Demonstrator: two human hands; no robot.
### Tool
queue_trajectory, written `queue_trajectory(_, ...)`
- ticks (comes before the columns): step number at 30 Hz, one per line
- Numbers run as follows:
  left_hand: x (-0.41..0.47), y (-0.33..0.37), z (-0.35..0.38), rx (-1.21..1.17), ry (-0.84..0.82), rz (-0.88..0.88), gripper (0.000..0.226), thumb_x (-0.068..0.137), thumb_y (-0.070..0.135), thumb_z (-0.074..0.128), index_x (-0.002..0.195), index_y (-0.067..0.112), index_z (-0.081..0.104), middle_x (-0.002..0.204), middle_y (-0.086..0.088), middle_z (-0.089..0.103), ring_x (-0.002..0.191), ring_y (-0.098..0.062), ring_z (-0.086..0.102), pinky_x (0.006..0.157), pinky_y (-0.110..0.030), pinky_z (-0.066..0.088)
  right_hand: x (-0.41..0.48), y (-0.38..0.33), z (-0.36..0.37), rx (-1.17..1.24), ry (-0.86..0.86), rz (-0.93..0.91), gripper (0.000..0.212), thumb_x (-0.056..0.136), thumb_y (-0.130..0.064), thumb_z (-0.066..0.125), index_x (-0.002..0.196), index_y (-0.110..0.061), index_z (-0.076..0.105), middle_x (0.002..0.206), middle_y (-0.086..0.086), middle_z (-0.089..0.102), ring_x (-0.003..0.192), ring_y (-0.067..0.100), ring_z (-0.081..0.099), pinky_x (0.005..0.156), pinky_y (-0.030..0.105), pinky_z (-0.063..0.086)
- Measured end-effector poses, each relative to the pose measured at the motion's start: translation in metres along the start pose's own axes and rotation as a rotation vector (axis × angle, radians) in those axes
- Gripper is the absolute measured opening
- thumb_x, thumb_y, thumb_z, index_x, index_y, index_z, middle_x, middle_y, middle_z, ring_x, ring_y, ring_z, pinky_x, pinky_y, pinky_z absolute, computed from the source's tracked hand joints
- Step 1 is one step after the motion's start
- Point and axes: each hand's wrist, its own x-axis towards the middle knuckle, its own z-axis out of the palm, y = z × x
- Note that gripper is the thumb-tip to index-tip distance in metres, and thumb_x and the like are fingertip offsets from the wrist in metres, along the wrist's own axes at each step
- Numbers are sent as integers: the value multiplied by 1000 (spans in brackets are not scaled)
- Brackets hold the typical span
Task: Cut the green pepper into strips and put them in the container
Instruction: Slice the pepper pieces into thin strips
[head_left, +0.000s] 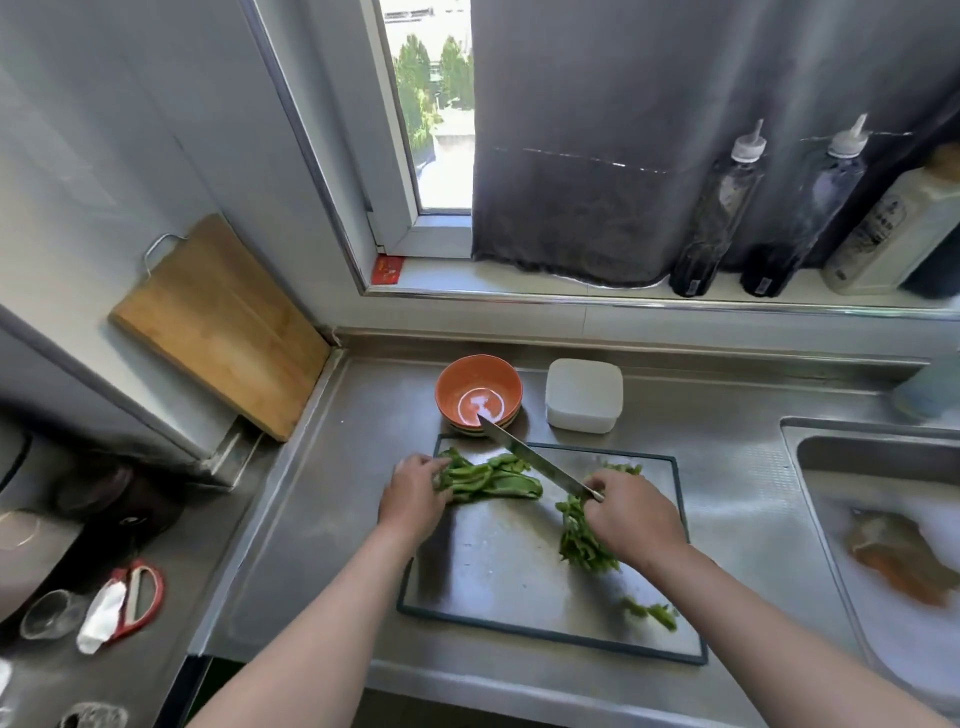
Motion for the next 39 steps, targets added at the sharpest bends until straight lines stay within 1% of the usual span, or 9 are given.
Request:
queue_trajectory(4,9,-12,5,117,-23,132,43,87,26,72,130,29,64,115,2,57,116,-23,48,91,-33,42,-5,-20,21,9,22,75,22,87,-27,53,102,-36,68,87,-11,69,80,20,60,65,31,46)
queue_trajectory(9,21,-27,10,-22,-26,343,17,89,19,69,103,18,77,115,2,63,109,-21,55,82,-17,42,-18,-34,37,53,53,132,15,88,-31,54,94,-36,67,78,-10,69,75,20,63,59,29,45)
queue_trajectory(11,22,-34,13,-33,-6,426,17,91,15,66,104,14,77,116,0,66,107,-22,59,86,-22,46,-24,-37,40,71,60,136,13,88,-30,54,90,-35,66,76,-9,69,72,19,62,54,28,40)
queue_trajectory(15,2,-37,13,-92,132,623,13,89,13,70,99,13,77,101,-1,67,92,-17,59,74,-25,51,-34,-40,37,97,61,151,12,88,-31,55,83,-37,64,73,-9,69,66,16,62,50,28,34)
queue_trajectory(20,-42,-36,31,-92,101,806,7,83,14,70,89,14,75,91,1,62,86,-17,57,67,-27,50,-48,-35,34,62,3,100,15,91,-45,53,84,-39,65,73,-11,67,69,12,60,52,27,35)
queue_trajectory(25,-77,-36,52,-1,102,769,12,78,13,65,89,14,70,92,1,61,92,-19,54,74,-35,53,-61,-19,41,-68,-72,7,21,96,-47,48,95,-38,67,83,-11,69,80,18,61,65,29,46)
queue_trajectory(28,-90,-21,62,50,127,804,17,85,20,65,100,15,71,104,2,62,99,-17,54,85,-29,50,-66,-6,48,-102,-86,0,27,96,-48,46,109,-42,68,91,-11,73,89,18,67,74,31,52)
queue_trajectory(33,-96,-5,77,115,157,716,17,79,11,79,94,14,72,95,0,63,87,-20,57,59,-32,52,-70,1,54,-112,-114,-66,28,101,-41,43,113,-42,68,104,-9,73,98,23,65,70,30,44)
queue_trajectory(39,-93,-7,82,89,188,670,12,84,20,68,91,15,76,93,0,68,89,-19,57,58,-31,54,-70,0,58,-183,-84,-199,28,104,-38,38,116,-37,63,102,-2,73,96,24,65,69,34,44)
